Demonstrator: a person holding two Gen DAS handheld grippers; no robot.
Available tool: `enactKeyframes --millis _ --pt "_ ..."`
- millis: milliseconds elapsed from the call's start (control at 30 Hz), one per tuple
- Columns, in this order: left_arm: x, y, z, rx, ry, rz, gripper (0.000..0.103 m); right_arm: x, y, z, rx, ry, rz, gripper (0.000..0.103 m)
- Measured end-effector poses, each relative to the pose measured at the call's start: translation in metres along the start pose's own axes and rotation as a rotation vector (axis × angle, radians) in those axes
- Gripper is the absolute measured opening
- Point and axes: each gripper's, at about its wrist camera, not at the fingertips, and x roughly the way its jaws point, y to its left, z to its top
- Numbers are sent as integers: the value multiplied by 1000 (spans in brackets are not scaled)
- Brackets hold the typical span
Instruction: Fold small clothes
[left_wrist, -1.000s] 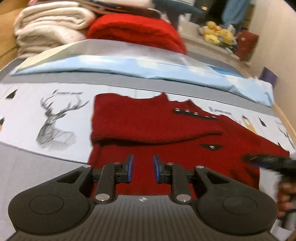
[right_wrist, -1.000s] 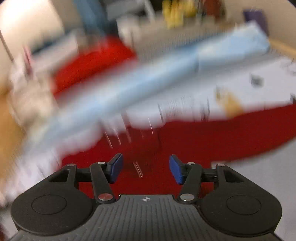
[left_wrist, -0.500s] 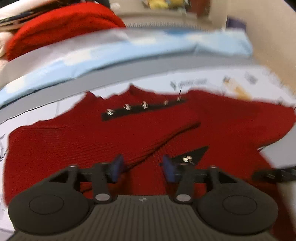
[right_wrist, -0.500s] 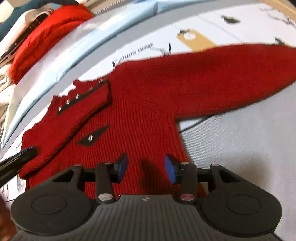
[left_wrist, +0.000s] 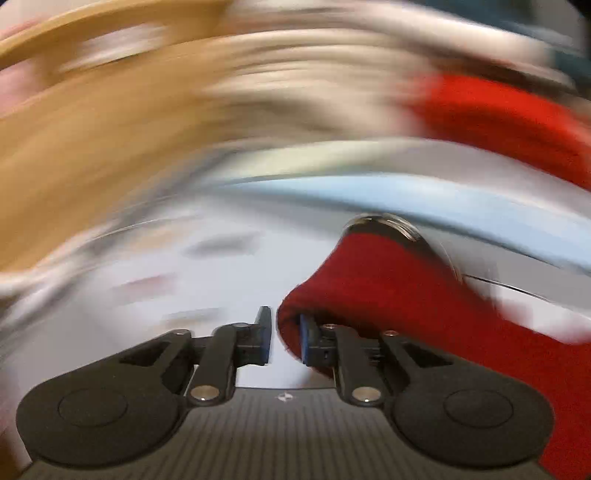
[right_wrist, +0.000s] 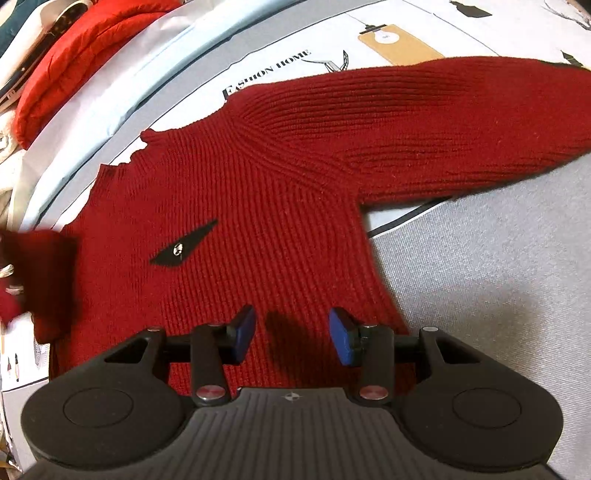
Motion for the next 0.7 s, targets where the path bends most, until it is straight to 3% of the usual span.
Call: enactKeyframes --millis 33,67,167,200,300,367,433,533,633,667,700 --pt "-3 30 5 -47 -6 37 15 -3 1 -1 -11 -11 -7 46" --pt "-13 44 5 -61 -34 11 17 -6 1 0 -21 -26 -16 46" --pt "-44 40 -12 -15 -82 -149 43 -12 0 1 -25 -73 -38 46" --pt "-47 33 -21 -12 -55 -227 44 -12 -1 2 -22 -83 -45 46" --pt "-35 -2 -65 -1 105 -470 44 -8 -6 3 1 -103 -78 46" --pt "-15 -34 -96 62 282 -565 44 -6 -11 5 28 -118 -99 46" --pt "-2 -58 -115 135 382 -632 44 -7 -14 8 54 -155 -120 46" --pt "12 -73 -127 212 375 -617 44 -5 -23 13 92 -188 -128 48" --pt "25 -71 -138 158 437 -663 43 9 -29 17 144 -156 -86 50" --pt "27 -72 -141 131 446 -684 38 14 -31 18 161 -147 -89 50" --pt "31 -75 -139 130 458 -687 28 17 -30 18 162 -148 -98 50"
